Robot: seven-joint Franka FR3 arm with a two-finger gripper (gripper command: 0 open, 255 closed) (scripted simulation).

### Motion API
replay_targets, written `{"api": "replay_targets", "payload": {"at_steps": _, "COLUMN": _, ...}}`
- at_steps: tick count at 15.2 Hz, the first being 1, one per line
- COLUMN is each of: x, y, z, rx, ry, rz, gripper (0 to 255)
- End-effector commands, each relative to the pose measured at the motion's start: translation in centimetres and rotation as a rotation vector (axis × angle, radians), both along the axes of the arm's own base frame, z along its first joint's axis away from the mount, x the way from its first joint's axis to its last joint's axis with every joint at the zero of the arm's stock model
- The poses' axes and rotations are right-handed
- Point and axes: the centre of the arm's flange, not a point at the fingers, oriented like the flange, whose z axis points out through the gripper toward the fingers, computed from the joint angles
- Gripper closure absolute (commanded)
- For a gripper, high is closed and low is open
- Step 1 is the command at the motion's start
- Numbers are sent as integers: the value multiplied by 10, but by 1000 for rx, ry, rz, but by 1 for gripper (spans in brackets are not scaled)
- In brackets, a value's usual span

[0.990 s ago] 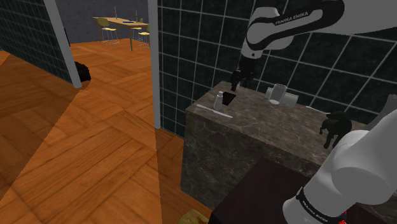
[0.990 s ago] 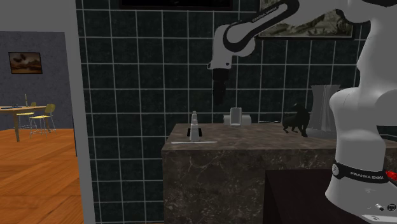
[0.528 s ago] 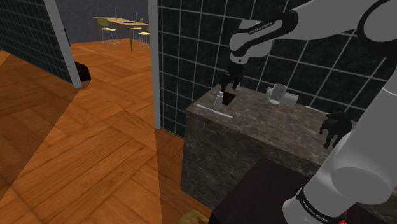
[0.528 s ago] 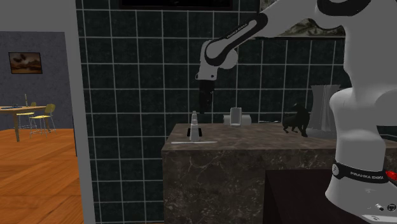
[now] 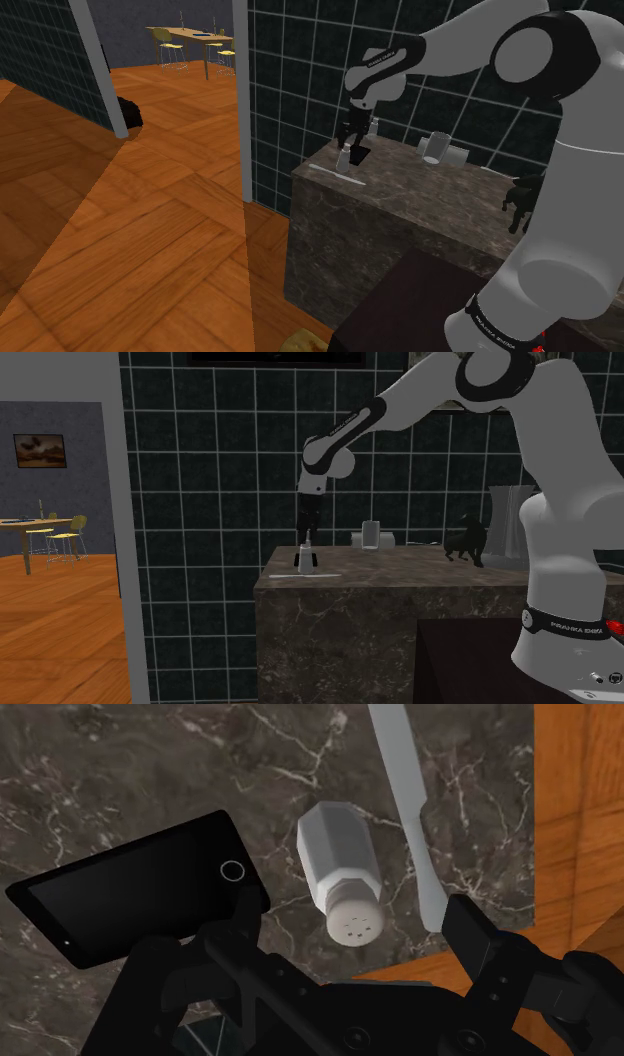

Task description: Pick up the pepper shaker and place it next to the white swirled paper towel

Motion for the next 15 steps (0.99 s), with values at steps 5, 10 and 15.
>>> {"api": "replay_targets", "payload": {"at_steps": 5, "x": 4, "y": 0, "z": -29, "rx": 0, "ry": -1, "rz": 0, "gripper": 0}}
{"api": "replay_targets", "payload": {"at_steps": 10, "x": 4, "y": 0, "z": -29, "rx": 0, "ry": -1, "rz": 0, "gripper": 0}}
{"api": "replay_targets", "payload": {"at_steps": 15, "x": 4, "y": 0, "z": -29, "rx": 0, "ry": -1, "rz": 0, "gripper": 255}}
